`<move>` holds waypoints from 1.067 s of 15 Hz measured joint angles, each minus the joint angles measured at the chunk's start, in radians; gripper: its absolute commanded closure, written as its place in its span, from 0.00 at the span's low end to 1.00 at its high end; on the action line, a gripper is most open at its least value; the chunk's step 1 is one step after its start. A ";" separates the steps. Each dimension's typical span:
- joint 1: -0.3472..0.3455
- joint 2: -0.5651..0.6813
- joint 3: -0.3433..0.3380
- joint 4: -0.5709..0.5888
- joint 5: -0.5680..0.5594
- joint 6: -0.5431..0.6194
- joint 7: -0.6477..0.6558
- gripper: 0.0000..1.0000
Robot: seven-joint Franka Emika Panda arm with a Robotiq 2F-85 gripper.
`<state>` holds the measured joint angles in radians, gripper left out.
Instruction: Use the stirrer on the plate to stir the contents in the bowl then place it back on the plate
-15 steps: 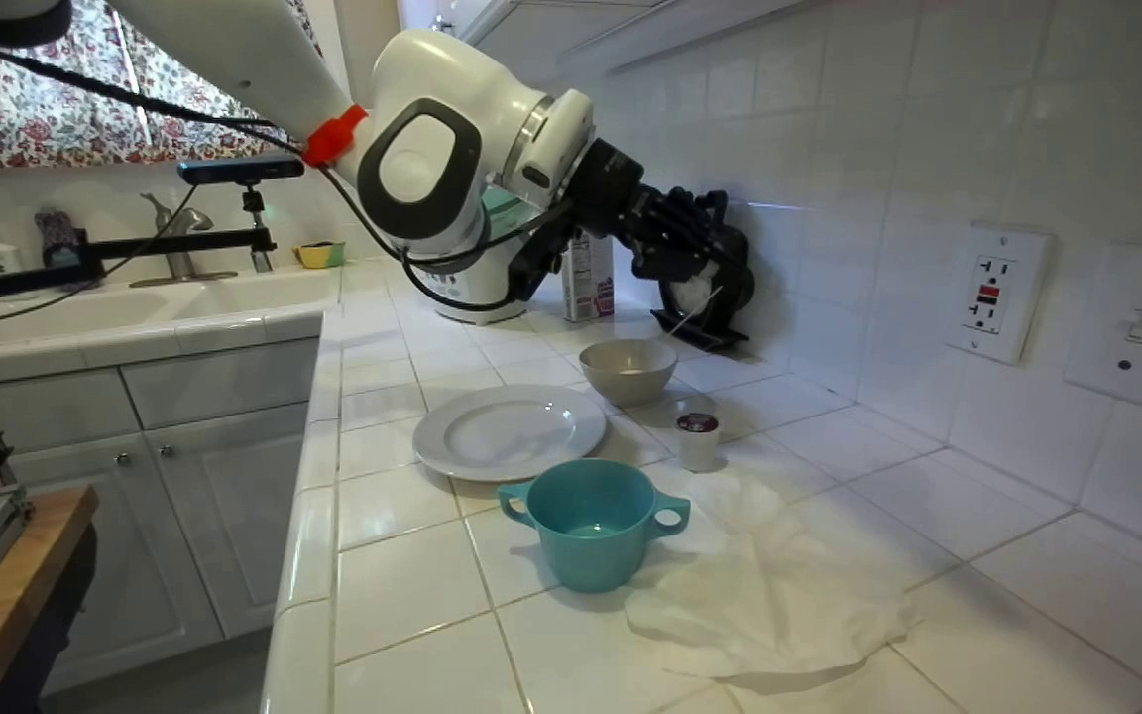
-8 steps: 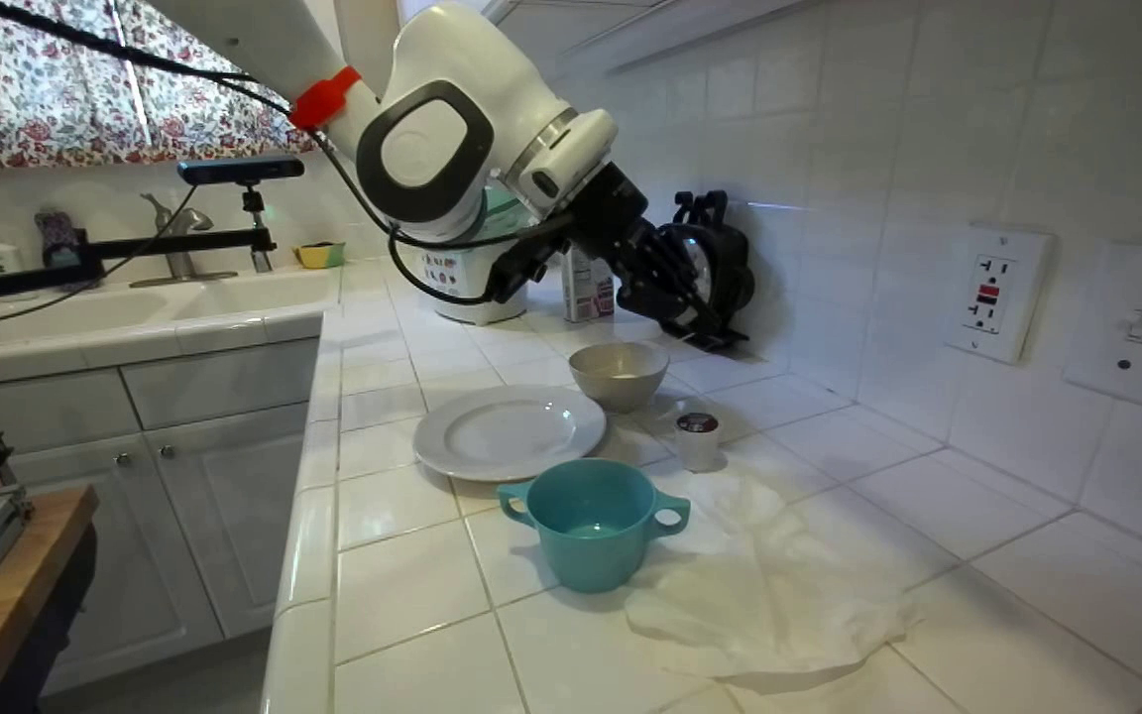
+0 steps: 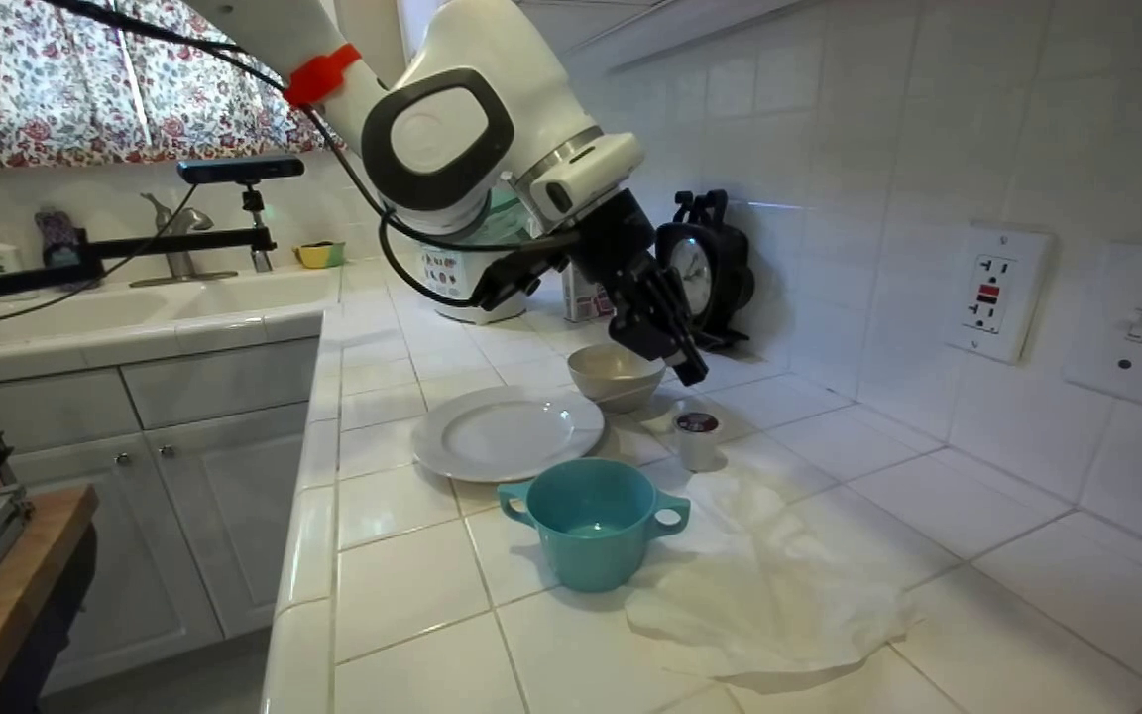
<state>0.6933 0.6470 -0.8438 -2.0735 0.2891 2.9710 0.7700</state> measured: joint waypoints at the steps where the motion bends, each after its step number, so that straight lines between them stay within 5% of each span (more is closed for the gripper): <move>1: -0.014 -0.005 0.013 0.002 -0.014 -0.010 0.000 0.99; 16: -0.184 -0.037 0.223 0.010 -0.152 -0.094 0.006 0.99</move>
<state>0.5090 0.6103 -0.6207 -2.0638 0.1372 2.8775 0.7757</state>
